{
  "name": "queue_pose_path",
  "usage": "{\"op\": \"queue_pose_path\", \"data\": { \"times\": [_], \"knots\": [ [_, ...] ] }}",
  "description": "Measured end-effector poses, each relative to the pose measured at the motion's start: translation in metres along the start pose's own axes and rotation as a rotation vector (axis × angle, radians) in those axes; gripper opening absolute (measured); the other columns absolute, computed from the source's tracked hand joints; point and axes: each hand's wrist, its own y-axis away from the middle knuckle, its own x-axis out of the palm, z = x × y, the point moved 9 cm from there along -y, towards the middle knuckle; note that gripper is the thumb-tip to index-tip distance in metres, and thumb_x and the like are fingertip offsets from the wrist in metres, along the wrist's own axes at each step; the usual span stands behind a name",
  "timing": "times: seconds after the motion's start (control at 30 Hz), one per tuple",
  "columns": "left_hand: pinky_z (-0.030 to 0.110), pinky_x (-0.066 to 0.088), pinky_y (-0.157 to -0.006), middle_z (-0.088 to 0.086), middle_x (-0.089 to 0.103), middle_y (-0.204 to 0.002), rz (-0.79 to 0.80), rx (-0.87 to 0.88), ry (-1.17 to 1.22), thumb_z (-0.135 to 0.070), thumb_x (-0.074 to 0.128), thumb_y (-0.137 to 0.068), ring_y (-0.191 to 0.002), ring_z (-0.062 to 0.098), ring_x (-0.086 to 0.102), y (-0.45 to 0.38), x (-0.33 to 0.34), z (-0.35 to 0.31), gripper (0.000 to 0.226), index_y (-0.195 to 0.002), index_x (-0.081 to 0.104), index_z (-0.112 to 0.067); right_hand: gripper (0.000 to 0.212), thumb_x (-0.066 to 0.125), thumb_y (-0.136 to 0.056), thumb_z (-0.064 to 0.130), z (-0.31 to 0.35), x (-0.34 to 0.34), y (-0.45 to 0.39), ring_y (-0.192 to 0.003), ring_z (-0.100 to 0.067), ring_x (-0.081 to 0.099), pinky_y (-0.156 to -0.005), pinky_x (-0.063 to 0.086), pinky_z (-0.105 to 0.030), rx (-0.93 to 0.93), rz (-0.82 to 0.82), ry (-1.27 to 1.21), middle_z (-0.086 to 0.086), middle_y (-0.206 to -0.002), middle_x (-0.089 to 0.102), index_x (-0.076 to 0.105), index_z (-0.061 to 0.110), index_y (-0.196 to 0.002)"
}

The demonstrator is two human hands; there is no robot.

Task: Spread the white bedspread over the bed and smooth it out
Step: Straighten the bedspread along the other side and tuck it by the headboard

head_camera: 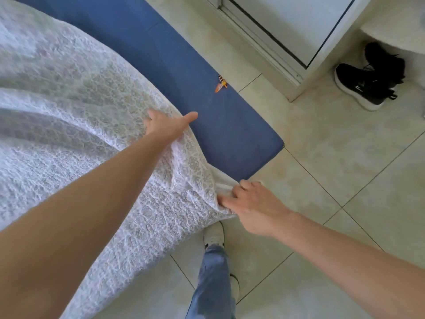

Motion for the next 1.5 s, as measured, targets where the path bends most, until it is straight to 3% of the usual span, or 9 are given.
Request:
{"op": "queue_pose_path", "data": {
  "times": [0.2,0.3,0.43,0.63,0.83,0.97,1.2,1.37,1.5],
  "knots": [
    [0.038,0.055,-0.066,0.017,0.054,-0.118,-0.036,-0.054,-0.057,-0.007,0.057,-0.086,-0.092,0.031,0.063,-0.008,-0.015,-0.02,0.057,-0.137,0.03,-0.005,0.069,0.068,-0.062,-0.001,0.0,-0.012,0.01,-0.046,-0.024,0.048,-0.039,0.04,-0.031,-0.141,0.078,-0.102,-0.001,-0.056,0.046,0.039,0.027,-0.118],
    [0.03,0.053,-0.06,0.011,0.054,-0.085,-0.092,-0.147,0.376,0.002,0.045,-0.09,-0.072,0.018,0.057,-0.014,-0.049,-0.025,0.038,-0.128,0.043,0.0,0.043,0.051,-0.089,0.018,-0.035,-0.014,0.017,-0.063,-0.03,0.059,-0.051,0.048,-0.038,0.086,0.197,-0.169,-0.005,-0.075,0.059,0.034,0.021,-0.129],
    [0.024,0.054,-0.048,0.009,0.056,-0.083,-0.061,-0.043,0.932,0.007,0.043,-0.087,-0.067,0.016,0.063,-0.025,-0.07,-0.082,0.036,-0.121,0.047,-0.005,0.027,0.046,-0.098,0.047,-0.106,-0.061,0.027,-0.052,-0.017,0.047,-0.052,0.04,-0.037,0.348,0.08,-0.404,0.003,-0.061,0.046,0.039,0.021,-0.094],
    [0.038,0.06,-0.082,0.013,0.061,-0.085,-0.083,-0.03,1.263,0.011,0.046,-0.094,-0.078,0.024,0.068,-0.022,-0.043,-0.175,0.016,-0.094,0.05,-0.004,0.048,0.064,-0.09,0.041,-0.22,-0.128,0.024,-0.049,-0.017,0.028,-0.049,0.022,-0.031,0.509,-0.271,-0.585,0.0,-0.053,0.031,0.033,0.015,-0.065],
    [0.037,0.062,-0.076,0.014,0.068,-0.104,-0.089,-0.157,1.203,0.005,0.048,-0.098,-0.074,0.021,0.067,-0.047,0.025,-0.172,0.041,-0.137,0.044,-0.007,0.043,0.065,-0.089,0.04,-0.299,-0.042,0.02,-0.054,-0.022,0.045,-0.052,0.037,-0.034,0.671,0.028,-0.672,-0.002,-0.057,0.044,0.043,0.013,-0.065],
    [0.029,0.06,-0.057,0.013,0.063,-0.093,-0.095,-0.115,1.157,0.005,0.046,-0.099,-0.077,0.019,0.065,-0.058,0.053,-0.164,0.021,-0.115,0.05,-0.007,0.042,0.059,-0.093,0.039,-0.311,-0.003,0.012,-0.049,-0.014,0.038,-0.05,0.028,-0.03,0.657,0.1,-0.663,0.0,-0.056,0.042,0.042,0.015,-0.064],
    [0.038,0.055,-0.097,0.008,0.058,-0.131,0.216,0.12,0.684,-0.006,0.054,-0.097,-0.101,0.012,0.061,-0.031,0.061,-0.173,0.032,-0.129,0.058,-0.004,0.016,0.071,-0.085,0.018,-0.309,0.018,-0.014,-0.079,-0.022,0.061,-0.066,0.046,-0.03,0.7,0.371,-0.773,-0.005,-0.086,0.064,0.058,0.01,-0.09],
    [0.014,0.055,-0.073,-0.006,0.065,-0.127,-0.382,0.296,0.242,-0.005,0.052,-0.097,-0.085,0.002,0.063,0.023,0.013,-0.105,0.032,-0.122,0.067,-0.017,0.035,0.079,-0.079,0.028,-0.278,-0.013,-0.036,-0.083,-0.016,0.063,-0.078,0.052,-0.029,0.626,0.335,-1.153,-0.001,-0.093,0.066,0.058,0.013,-0.102],
    [0.035,0.029,-0.118,-0.004,0.046,-0.151,-0.458,0.172,0.102,-0.011,0.048,-0.099,-0.143,0.013,0.036,0.049,0.015,-0.003,0.039,-0.137,0.058,-0.017,0.031,0.067,-0.09,0.033,-0.308,-0.009,-0.017,-0.07,-0.024,0.057,-0.069,0.049,-0.036,0.725,0.275,-0.864,-0.009,-0.072,0.058,0.067,0.002,-0.083]
  ]
}}
